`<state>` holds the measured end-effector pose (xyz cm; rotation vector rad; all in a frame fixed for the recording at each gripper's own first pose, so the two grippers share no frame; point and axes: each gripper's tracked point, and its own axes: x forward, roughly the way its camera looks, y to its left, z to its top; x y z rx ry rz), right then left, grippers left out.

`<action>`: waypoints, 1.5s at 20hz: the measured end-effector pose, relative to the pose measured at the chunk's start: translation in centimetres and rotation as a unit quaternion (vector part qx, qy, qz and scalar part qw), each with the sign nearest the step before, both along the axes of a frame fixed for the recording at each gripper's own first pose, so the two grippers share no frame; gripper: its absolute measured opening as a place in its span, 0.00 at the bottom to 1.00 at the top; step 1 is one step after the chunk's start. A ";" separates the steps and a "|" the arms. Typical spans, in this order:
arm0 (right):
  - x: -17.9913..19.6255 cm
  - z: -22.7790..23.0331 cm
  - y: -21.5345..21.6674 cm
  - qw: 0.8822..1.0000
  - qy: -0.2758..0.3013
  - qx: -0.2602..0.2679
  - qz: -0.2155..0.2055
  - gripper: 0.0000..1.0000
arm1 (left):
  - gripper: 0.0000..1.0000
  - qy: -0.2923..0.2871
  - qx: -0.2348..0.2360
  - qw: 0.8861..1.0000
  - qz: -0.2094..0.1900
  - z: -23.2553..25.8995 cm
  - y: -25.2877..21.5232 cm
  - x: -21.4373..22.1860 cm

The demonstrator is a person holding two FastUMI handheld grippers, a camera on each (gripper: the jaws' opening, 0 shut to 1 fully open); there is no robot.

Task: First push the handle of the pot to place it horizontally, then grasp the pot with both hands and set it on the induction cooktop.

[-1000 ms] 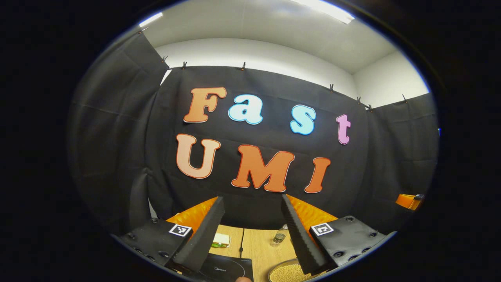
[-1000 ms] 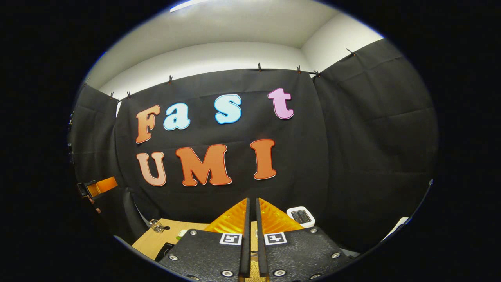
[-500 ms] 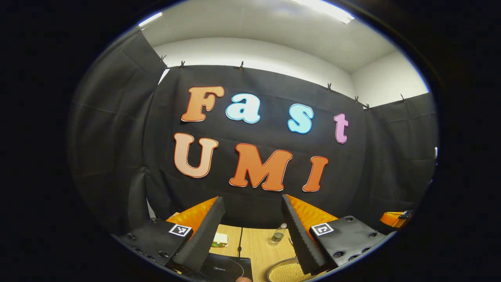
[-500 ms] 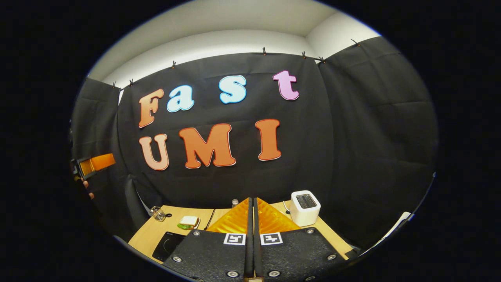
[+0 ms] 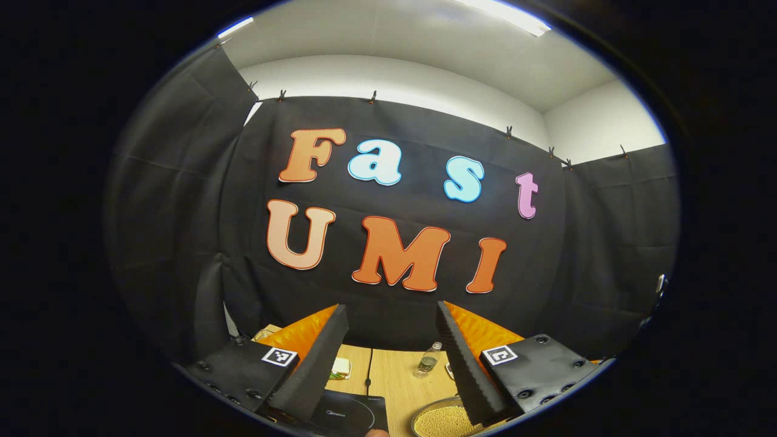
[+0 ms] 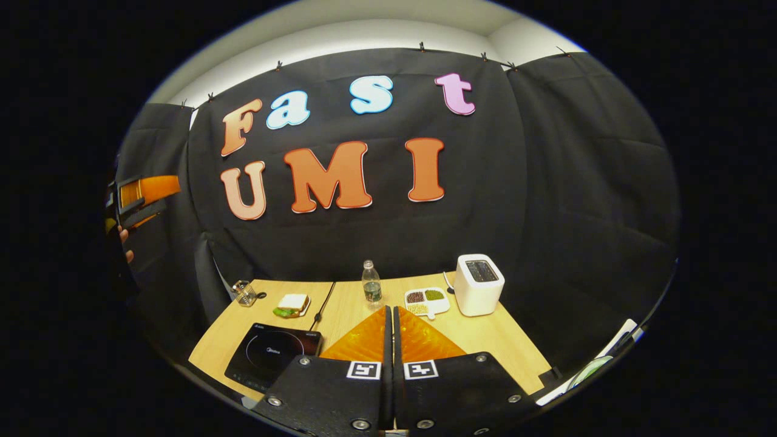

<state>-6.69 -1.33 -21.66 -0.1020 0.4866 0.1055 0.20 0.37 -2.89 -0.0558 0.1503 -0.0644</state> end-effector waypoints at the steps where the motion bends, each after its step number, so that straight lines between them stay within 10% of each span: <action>1: -0.6 -1.0 -0.3 1.000 0.010 0.000 -0.001 0.00 | 0.95 0.000 0.001 1.000 -0.002 0.1 0.0 -0.1; 30: -14.7 -26.0 -5.4 0.943 0.326 -0.066 -0.004 0.00 | 0.95 0.029 0.063 0.994 0.087 -3.0 6.8 -4.4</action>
